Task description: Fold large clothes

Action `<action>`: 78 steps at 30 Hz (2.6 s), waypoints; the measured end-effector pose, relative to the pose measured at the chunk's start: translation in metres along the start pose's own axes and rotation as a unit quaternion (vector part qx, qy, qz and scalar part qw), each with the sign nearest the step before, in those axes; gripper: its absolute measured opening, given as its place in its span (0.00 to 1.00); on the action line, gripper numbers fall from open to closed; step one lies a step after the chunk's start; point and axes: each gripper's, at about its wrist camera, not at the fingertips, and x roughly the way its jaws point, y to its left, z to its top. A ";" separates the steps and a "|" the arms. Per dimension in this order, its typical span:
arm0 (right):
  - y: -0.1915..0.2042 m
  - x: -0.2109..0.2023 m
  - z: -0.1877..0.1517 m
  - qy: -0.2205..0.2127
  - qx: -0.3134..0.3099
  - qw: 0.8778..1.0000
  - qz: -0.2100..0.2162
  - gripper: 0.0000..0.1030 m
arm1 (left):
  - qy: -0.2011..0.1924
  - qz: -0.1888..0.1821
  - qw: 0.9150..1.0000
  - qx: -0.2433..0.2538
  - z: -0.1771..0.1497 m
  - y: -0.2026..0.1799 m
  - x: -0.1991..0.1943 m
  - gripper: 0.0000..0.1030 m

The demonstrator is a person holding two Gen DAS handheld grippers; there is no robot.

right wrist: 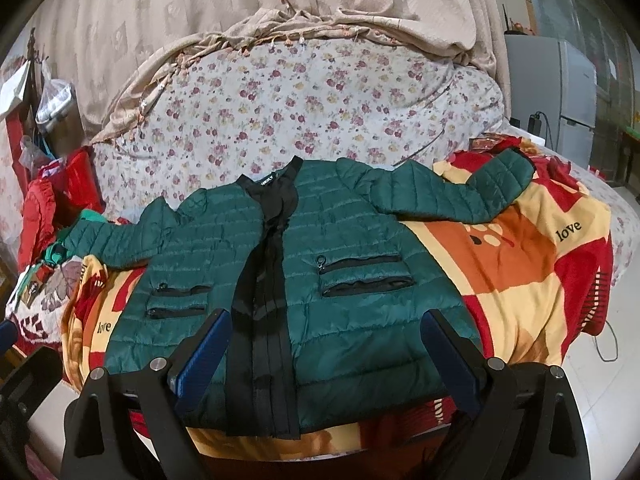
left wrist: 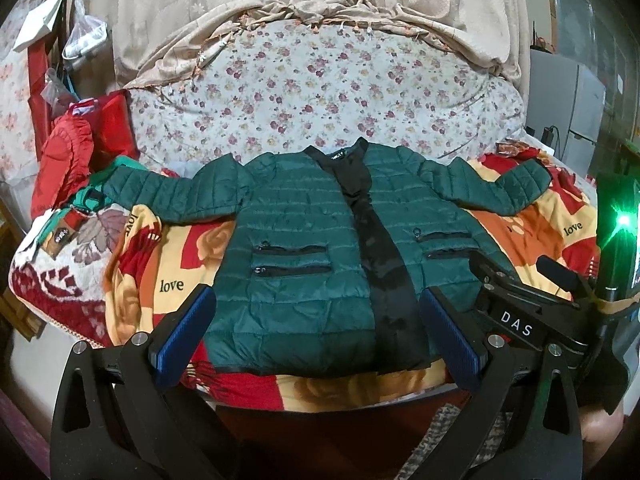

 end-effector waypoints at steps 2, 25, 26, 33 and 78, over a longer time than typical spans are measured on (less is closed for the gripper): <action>0.001 0.000 0.000 -0.001 -0.001 1.000 0.000 0.91 | 0.002 0.001 1.000 0.000 0.000 0.000 0.001 0.99; 0.005 0.003 -0.002 0.008 -0.009 1.000 0.001 0.91 | 0.018 0.007 1.000 -0.006 -0.006 0.005 0.007 0.99; 0.005 0.004 -0.002 0.008 -0.010 1.000 0.001 0.91 | 0.018 0.007 1.000 -0.006 -0.006 0.005 0.007 0.99; 0.006 0.005 -0.003 0.011 -0.011 1.000 0.001 0.91 | 0.019 0.006 1.000 -0.005 -0.004 0.005 0.007 0.99; 0.005 0.012 -0.004 0.019 -0.012 1.000 0.001 0.91 | 0.029 0.007 1.000 -0.008 -0.005 0.007 0.012 0.99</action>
